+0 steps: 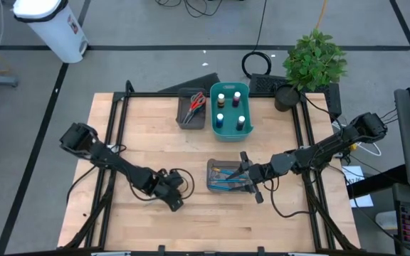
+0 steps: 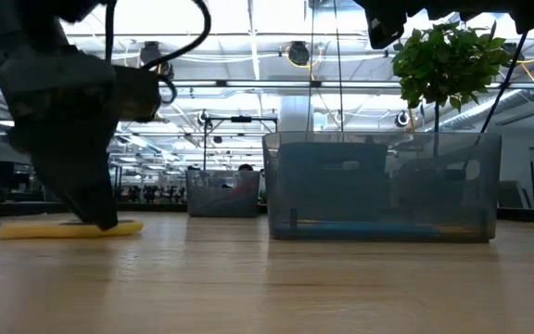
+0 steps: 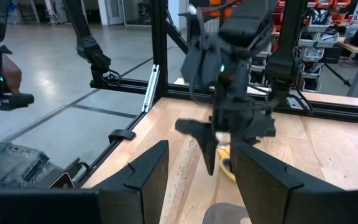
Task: Pick & Place Paint Supplies
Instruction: Put the yellow scissors into the top black bin
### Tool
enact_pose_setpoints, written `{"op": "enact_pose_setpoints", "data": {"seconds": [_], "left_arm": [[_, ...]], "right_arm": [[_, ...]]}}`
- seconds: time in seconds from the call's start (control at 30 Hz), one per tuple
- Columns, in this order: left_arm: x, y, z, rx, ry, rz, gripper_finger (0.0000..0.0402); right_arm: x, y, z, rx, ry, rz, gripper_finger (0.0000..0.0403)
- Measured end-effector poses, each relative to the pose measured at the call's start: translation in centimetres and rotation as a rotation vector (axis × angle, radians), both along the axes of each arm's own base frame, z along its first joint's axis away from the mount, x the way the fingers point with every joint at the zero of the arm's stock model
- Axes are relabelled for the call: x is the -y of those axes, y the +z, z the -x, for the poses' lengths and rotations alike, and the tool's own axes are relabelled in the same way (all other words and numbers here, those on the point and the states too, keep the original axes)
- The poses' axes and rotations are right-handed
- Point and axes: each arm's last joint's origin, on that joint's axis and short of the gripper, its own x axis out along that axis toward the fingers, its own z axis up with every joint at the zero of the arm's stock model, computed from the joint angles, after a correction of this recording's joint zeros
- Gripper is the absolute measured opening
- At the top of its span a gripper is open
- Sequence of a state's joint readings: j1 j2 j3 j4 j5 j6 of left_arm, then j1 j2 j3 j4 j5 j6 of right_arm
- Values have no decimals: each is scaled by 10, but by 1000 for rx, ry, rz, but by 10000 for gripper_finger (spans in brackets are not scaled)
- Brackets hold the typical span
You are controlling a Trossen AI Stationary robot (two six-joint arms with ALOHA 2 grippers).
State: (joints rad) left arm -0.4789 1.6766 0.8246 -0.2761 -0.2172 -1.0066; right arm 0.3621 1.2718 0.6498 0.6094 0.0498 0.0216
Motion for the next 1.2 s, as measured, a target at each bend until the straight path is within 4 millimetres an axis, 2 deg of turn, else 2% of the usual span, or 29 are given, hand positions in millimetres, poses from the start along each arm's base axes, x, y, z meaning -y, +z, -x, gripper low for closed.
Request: {"op": "enact_pose_setpoints", "data": {"seconds": [0.2,0.33,0.47,0.67,0.73,0.9,1.03,1.2], "left_arm": [[1,-17,-3,-43,9,-46,238],[0,-19,-2,-49,35,-52,219],[-1,-20,-1,-53,40,-68,166],[-2,-20,-1,-47,55,-94,46],[-3,-17,-1,-36,50,-87,20],[-11,10,0,41,49,-38,36],[-21,51,3,210,26,-70,24],[-46,100,12,418,42,-152,17]], "right_arm": [[0,0,0,1,0,0,165],[0,0,0,0,0,0,164],[0,0,0,0,0,0,164],[0,0,0,0,0,0,166],[0,0,0,0,0,0,166],[0,0,0,0,0,0,163],[0,0,0,0,0,0,163],[0,1,0,8,0,-3,161]]}}
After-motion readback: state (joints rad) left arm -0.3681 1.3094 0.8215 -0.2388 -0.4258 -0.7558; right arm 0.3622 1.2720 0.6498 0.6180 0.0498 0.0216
